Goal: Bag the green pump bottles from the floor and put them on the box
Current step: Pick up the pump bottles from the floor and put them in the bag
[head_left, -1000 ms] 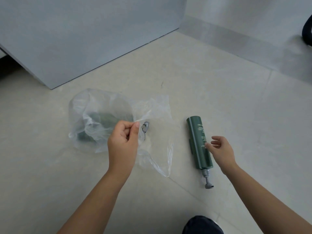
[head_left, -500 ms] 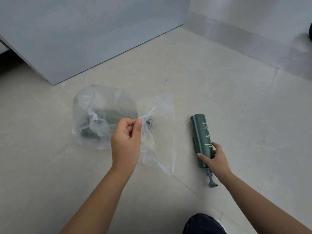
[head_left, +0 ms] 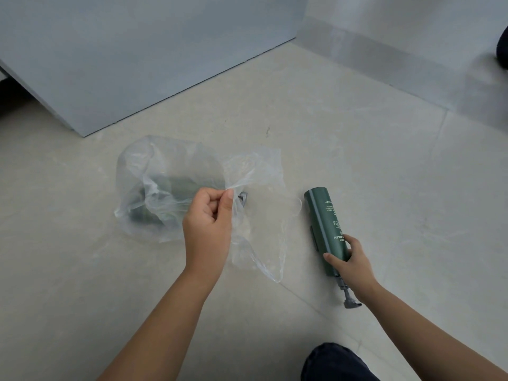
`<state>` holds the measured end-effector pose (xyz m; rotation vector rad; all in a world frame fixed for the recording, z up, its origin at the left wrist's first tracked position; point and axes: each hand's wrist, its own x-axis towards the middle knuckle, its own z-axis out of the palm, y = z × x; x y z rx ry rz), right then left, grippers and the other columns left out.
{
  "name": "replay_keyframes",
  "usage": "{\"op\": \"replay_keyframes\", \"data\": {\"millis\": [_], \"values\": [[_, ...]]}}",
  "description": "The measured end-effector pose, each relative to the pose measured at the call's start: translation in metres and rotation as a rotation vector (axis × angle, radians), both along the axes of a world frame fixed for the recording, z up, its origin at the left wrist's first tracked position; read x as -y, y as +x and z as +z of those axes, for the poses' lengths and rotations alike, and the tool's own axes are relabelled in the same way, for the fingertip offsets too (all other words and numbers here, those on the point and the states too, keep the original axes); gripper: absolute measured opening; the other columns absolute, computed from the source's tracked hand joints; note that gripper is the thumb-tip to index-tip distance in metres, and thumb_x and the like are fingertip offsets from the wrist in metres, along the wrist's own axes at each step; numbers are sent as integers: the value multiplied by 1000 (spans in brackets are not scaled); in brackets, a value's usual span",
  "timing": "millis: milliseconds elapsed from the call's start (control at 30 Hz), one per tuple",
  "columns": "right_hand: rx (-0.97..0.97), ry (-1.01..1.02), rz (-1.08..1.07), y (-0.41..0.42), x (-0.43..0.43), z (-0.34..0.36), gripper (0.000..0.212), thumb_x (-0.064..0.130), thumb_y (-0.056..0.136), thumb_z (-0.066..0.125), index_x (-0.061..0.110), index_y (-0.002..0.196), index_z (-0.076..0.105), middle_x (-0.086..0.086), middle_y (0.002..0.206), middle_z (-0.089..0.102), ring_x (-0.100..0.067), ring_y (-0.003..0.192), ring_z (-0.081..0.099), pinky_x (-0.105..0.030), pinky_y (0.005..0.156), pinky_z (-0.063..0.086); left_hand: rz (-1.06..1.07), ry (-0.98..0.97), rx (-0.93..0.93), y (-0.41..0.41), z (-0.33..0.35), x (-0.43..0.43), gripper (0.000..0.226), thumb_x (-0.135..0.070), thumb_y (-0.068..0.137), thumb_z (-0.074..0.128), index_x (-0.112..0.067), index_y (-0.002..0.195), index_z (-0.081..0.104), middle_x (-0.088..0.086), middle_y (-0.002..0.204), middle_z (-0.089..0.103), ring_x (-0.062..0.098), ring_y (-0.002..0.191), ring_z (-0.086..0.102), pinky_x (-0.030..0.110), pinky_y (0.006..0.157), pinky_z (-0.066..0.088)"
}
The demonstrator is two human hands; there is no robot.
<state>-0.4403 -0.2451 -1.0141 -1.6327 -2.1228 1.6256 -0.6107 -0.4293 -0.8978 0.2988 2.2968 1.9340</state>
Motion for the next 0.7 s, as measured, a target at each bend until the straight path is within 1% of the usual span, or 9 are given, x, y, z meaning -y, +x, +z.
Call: {"op": "replay_keyframes", "data": {"millis": [133,200,267,333,400,467,567,633,700], "values": [[-20,0,65,4,2,15,57,15,81,66,24,129,37,-9,105,57,-24,65,55,-29,50,48,4,10,-7,0,0,0,18,-21,88,56,-25,71,52,-3,58,52,12,54,46,29,53,41],[-33,-8,127,4,-2,24,57,14,80,67,27,127,39,-8,104,59,-27,70,59,-34,55,50,13,24,-10,0,1,0,18,-21,89,56,-26,72,52,-4,59,52,11,54,46,27,54,42],[-42,-21,178,6,-4,33,57,13,79,68,31,125,40,-5,103,60,-37,80,62,-45,63,53,19,30,-17,1,2,-1,18,-21,89,56,-27,72,52,-4,60,53,10,54,47,26,55,42],[-61,-19,206,9,-5,44,58,12,78,69,34,124,41,0,103,60,-44,86,61,-50,68,53,24,32,-27,1,2,0,17,-22,89,55,-28,74,52,-5,60,53,8,53,47,23,55,43],[-98,-18,219,14,-8,57,57,10,78,69,38,120,43,-1,103,60,-43,80,60,-48,62,53,37,39,-32,1,1,3,16,-23,90,55,-28,74,52,-4,60,53,10,53,47,23,54,42],[-130,-28,230,18,-13,71,57,8,77,69,44,114,46,-2,104,60,-36,70,56,-42,54,48,58,45,-34,0,0,6,16,-23,90,54,-28,75,52,0,59,52,15,54,47,26,54,42],[-124,-30,315,19,-22,92,58,8,76,70,51,109,48,0,105,60,-31,63,52,-40,54,45,82,58,-40,-2,1,9,16,-22,90,54,-26,75,52,5,58,49,21,54,45,31,54,41],[-109,-46,401,14,-24,106,57,10,76,70,53,107,49,3,103,61,-29,59,50,-40,54,44,85,58,-44,-4,3,9,17,-22,90,54,-26,74,51,5,57,49,18,52,44,28,52,40],[-106,-54,482,5,-22,117,57,9,76,70,49,110,49,2,103,60,-31,59,52,-44,57,48,86,60,-48,-5,6,8,18,-22,90,54,-27,74,51,3,55,49,13,49,44,23,49,40]]}}
